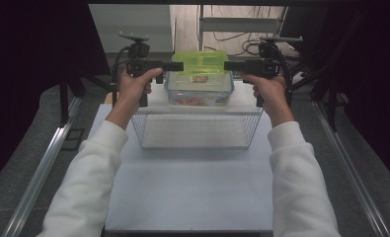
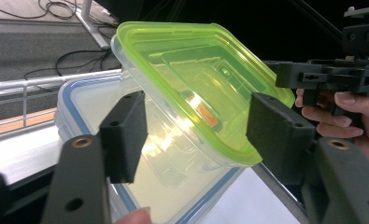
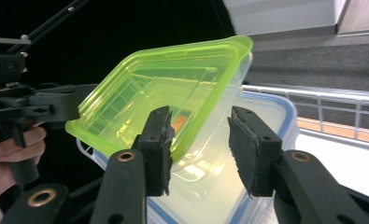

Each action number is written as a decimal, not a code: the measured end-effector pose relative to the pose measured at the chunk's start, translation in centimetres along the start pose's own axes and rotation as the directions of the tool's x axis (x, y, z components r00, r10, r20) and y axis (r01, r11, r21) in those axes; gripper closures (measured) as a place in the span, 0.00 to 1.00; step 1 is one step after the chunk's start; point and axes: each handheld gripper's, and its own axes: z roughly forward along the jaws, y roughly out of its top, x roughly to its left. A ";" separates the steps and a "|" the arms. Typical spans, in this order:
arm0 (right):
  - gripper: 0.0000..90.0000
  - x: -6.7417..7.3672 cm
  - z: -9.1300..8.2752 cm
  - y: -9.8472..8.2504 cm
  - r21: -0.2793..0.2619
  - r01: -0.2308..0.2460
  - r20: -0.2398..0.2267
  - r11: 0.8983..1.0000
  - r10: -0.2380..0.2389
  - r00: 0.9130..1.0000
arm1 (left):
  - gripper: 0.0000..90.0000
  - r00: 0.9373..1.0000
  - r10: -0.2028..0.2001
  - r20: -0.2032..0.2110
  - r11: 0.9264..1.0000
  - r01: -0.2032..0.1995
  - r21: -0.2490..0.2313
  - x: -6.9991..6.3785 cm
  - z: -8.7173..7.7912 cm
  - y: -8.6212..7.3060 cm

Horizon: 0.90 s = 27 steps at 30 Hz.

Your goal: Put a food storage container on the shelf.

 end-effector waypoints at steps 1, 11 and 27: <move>0.65 0.0 0.0 -0.1 0.001 0.000 -0.008 1.000 0.000 1.000 | 0.38 1.000 -0.005 -0.007 1.000 0.005 -0.007 0.0 -0.1 0.0; 0.62 0.7 -0.8 -0.5 0.007 0.015 -0.031 1.000 -0.015 0.999 | 0.29 1.000 0.002 -0.016 1.000 -0.002 -0.005 -0.2 -1.4 -0.2; 0.51 1.4 -4.6 -3.4 -0.046 0.052 -0.037 0.998 -0.054 0.998 | 0.26 0.997 0.070 -0.014 0.997 -0.070 -0.024 -1.6 -5.9 -3.8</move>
